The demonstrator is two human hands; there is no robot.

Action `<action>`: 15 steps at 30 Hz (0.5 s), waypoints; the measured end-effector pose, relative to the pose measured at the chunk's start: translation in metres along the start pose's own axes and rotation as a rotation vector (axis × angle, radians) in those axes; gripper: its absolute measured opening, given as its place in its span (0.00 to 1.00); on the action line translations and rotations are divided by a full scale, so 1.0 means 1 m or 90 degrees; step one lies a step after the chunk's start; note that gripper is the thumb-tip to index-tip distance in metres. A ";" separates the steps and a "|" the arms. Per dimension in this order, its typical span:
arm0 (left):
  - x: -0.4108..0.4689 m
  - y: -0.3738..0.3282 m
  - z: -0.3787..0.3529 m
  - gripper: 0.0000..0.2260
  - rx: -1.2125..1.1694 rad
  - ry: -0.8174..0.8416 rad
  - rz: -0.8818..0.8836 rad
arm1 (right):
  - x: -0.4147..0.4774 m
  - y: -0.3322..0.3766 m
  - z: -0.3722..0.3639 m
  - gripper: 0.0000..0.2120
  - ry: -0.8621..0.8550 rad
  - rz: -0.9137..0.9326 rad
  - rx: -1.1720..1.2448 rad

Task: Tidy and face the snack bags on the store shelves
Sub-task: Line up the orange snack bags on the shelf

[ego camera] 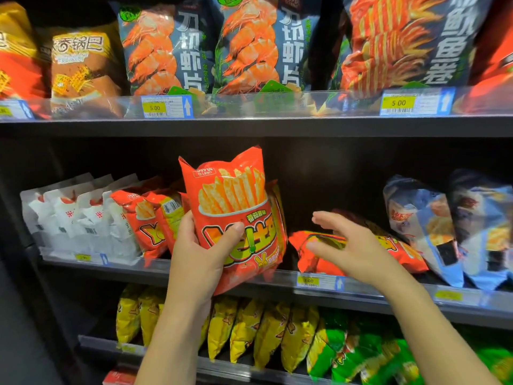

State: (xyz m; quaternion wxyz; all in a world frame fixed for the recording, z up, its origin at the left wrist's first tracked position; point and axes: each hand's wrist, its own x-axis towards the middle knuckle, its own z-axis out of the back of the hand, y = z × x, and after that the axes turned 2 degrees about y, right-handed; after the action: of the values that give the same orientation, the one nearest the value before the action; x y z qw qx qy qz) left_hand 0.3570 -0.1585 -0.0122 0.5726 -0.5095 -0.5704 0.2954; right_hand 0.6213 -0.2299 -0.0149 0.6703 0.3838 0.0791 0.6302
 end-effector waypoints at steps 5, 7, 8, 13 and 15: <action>-0.001 0.006 -0.014 0.28 0.035 0.000 -0.005 | 0.003 -0.022 -0.023 0.44 0.111 0.056 -0.350; -0.001 0.009 -0.018 0.28 0.050 -0.003 -0.006 | 0.004 -0.025 -0.031 0.43 0.115 0.051 -0.431; -0.001 0.010 -0.020 0.28 0.055 -0.005 -0.005 | 0.005 -0.026 -0.033 0.41 0.114 0.046 -0.448; -0.002 0.013 -0.027 0.29 0.071 -0.010 -0.008 | 0.005 -0.026 -0.040 0.34 0.093 0.076 -0.496; -0.003 0.014 -0.030 0.29 0.076 -0.011 -0.011 | 0.005 -0.028 -0.040 0.33 0.079 0.092 -0.505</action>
State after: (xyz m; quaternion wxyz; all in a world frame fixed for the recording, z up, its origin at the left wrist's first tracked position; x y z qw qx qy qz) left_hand 0.3889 -0.1641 -0.0207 0.5995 -0.4670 -0.5610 0.3283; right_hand 0.6203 -0.2060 -0.0582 0.7142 0.0611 -0.1569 0.6794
